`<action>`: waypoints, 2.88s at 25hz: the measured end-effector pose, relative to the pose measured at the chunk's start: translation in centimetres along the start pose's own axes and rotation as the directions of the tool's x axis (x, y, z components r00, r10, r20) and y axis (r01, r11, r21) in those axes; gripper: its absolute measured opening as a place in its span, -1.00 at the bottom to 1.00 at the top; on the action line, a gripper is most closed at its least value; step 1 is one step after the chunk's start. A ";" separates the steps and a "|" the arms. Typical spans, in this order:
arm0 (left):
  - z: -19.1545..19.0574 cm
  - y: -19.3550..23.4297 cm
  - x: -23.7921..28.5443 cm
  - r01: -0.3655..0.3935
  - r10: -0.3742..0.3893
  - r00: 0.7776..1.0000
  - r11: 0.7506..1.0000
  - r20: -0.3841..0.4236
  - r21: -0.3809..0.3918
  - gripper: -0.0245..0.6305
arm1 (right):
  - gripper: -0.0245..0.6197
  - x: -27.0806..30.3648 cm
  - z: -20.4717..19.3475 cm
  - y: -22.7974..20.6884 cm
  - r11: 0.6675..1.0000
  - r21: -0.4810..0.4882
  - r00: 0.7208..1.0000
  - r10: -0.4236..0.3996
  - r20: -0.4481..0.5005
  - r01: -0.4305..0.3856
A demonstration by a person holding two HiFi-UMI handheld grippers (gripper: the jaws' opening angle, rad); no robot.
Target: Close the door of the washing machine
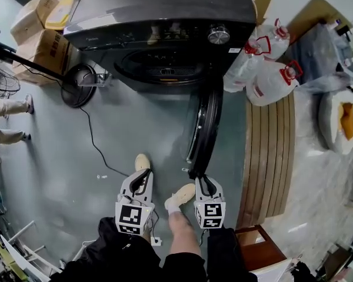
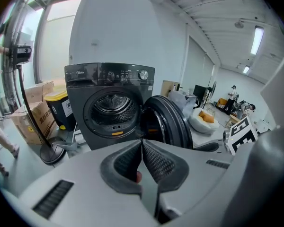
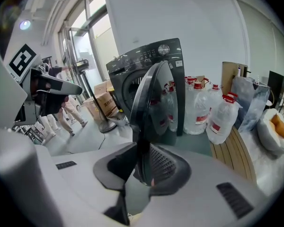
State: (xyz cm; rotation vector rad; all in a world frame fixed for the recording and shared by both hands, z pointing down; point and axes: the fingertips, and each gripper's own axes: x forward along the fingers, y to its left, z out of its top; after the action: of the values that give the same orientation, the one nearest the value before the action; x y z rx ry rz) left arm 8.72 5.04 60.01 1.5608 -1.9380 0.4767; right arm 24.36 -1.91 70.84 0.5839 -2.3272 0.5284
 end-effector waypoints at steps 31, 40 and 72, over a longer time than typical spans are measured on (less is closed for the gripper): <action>-0.6 17.5 1.7 -0.037 0.033 0.998 0.996 -0.051 -0.082 -0.84 | -0.56 11.7 6.7 15.0 0.991 0.102 0.996 0.090 -0.006 -0.089; -0.3 22.2 2.2 -0.053 0.047 0.997 0.993 -0.058 -0.103 -0.84 | -0.57 15.8 9.6 18.4 0.990 0.094 0.994 0.108 -0.012 -0.106; 1.4 33.3 3.4 -0.083 0.073 0.995 0.984 -0.069 -0.158 -0.84 | -0.64 25.0 18.7 24.1 0.994 -0.026 0.995 0.103 0.009 -0.102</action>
State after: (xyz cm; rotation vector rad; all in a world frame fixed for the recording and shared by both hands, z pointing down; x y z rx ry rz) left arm -24.16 9.78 64.20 1.3573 -1.9443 0.3866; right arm -14.91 1.69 70.06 0.4581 -2.3793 0.5437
